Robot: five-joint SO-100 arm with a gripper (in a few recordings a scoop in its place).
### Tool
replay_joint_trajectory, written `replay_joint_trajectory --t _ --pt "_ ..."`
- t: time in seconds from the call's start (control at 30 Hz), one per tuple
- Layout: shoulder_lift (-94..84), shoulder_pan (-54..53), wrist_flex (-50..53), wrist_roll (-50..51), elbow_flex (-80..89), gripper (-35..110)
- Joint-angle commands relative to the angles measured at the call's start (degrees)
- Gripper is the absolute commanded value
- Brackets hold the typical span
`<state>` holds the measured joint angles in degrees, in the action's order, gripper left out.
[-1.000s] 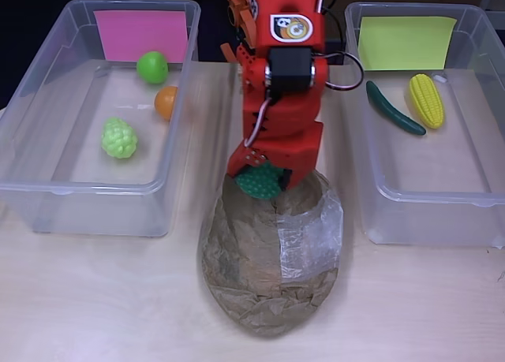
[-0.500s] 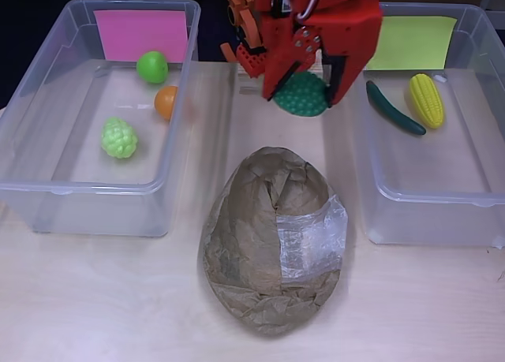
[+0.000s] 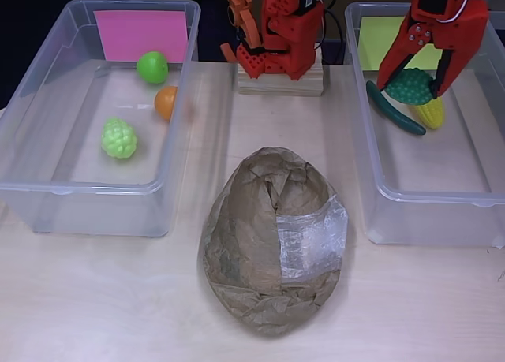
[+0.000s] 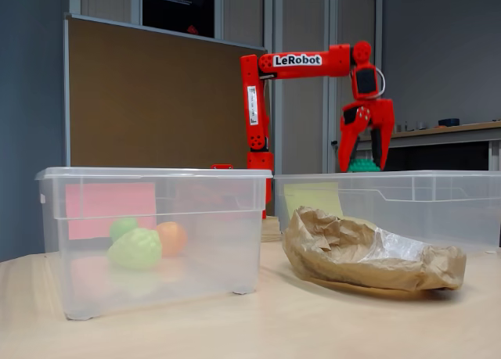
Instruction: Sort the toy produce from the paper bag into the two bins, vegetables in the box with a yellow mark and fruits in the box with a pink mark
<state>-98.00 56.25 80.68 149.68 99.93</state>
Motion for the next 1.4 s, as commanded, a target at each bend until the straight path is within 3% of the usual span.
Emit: replay_joint_trajectory --t 0.0,0.13,0.3,0.53,0.63,0.77,0.87,1.1,1.37 --pt "-2.0 2.9 -2.0 4.1 1.4 26" --pt "2.0 4.7 -0.5 6.0 -1.6 39" --pt "4.9 6.1 -2.0 7.4 -3.2 44" --pt "10.1 7.6 9.3 6.2 -18.6 39" --pt "6.5 6.1 14.8 5.2 -21.4 27" --pt "-0.4 -0.6 17.7 -8.7 -19.8 20" --pt "-6.7 -8.2 13.3 -23.6 -12.4 13" --pt "-18.5 -29.3 -8.3 -65.9 7.7 0" --pt "-31.7 -46.2 -35.8 -93.6 34.6 0"
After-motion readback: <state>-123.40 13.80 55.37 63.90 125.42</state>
